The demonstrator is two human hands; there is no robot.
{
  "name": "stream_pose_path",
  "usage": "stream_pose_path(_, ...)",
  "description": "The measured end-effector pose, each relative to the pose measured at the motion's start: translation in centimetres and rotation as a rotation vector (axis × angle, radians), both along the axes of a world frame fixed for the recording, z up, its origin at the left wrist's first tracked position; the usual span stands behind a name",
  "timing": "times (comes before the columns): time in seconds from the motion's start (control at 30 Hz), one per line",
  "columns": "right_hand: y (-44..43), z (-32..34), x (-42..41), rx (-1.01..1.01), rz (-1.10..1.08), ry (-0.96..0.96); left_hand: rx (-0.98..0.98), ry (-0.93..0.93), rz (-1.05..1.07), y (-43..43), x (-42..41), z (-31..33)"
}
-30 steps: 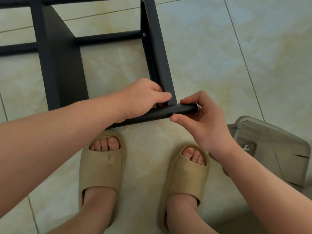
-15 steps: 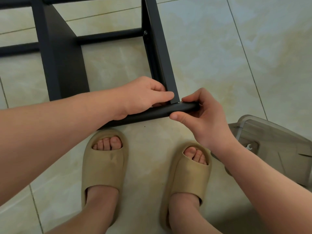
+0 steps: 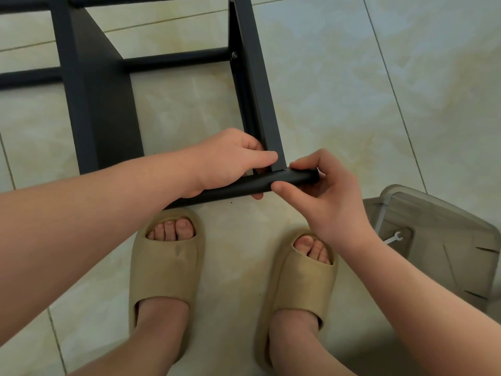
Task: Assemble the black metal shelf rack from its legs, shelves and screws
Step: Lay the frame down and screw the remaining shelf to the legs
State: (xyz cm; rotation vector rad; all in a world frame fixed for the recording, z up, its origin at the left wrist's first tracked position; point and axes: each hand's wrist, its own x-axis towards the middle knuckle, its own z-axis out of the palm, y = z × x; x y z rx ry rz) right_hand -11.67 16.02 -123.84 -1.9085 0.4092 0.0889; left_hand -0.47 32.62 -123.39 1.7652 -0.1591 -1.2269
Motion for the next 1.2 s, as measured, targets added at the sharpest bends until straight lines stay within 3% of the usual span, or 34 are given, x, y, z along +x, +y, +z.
stream_pose_path(0.3,0.7,-0.1,-0.9,-0.026,-0.023,-0.008,-0.005,0.028,-0.042,0.4,-0.1,0.5)
stream_pose_path(0.6,0.9,0.4,-0.8,-0.049,-0.019,-0.017,0.014,-0.057,-0.097,0.5,0.0,1.3)
stream_pose_path(0.9,0.3,0.0,-1.0,-0.12,0.045,-0.028,-0.018,0.024,-0.054,0.1,-0.3,0.4)
stream_pose_path(1.2,-0.3,-0.3,-1.4,0.16,-0.001,0.019,-0.036,0.035,-0.031,0.3,-0.4,-0.2)
